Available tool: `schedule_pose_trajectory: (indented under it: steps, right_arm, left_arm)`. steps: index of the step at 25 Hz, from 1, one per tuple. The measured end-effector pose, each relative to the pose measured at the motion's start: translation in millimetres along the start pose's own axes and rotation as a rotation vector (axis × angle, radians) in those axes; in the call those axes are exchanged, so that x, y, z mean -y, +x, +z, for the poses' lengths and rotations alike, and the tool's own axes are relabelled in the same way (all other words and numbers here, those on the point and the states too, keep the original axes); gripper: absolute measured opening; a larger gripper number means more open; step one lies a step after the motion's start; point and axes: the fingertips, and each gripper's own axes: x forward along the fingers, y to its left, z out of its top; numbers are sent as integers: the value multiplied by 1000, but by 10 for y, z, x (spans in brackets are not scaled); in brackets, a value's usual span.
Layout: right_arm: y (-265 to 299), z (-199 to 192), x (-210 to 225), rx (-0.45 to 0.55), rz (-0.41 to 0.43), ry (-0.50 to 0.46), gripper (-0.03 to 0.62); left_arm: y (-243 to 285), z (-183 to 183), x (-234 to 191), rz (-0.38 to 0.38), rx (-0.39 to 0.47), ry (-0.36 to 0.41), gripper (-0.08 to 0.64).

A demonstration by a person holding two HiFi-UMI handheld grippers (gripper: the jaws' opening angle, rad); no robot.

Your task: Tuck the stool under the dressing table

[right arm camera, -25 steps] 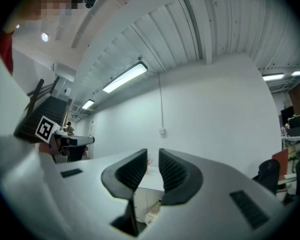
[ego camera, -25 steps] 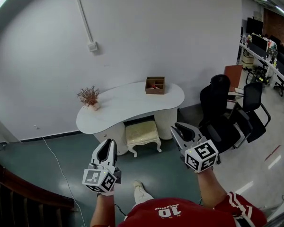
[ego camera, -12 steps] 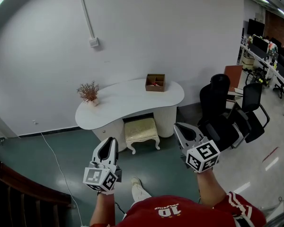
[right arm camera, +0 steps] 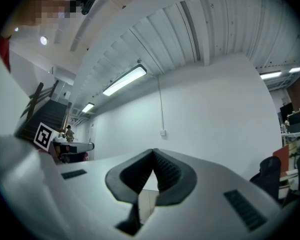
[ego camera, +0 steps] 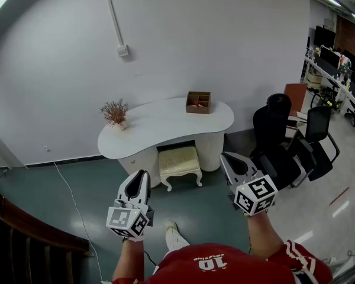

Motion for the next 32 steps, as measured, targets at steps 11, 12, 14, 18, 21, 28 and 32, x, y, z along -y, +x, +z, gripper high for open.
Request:
schedule_pose_trajectory:
  steps: [11,12,14,18,21,28,32]
  right_arm:
    - [48,51,-83,11,17,-5,2]
    - [45,59,-87,13,17,-9,2]
    - [36,67,-90,15,17,-13,2]
    - [9,83,-88,16,16,-8,2]
    - [-7,114,-96,22,14,-1,2]
    - [-24,109,-156,21,16,-3,2]
    - [-33,80,-178,21,13,-3,2]
  left_arm:
    - [-68,74,-24,3,-7,11,26]
    - [-61,84,-16,0,-5,10,26]
    - [-47,105,6,-7,-1,10,26]
    - [-37,143,43,-19,5,14,26]
    - [-44,164,55,-26,6,16,26]
    - [-100,159,49,-29,10,14,26]
    - [-123,134,22,-28,10,11,26]
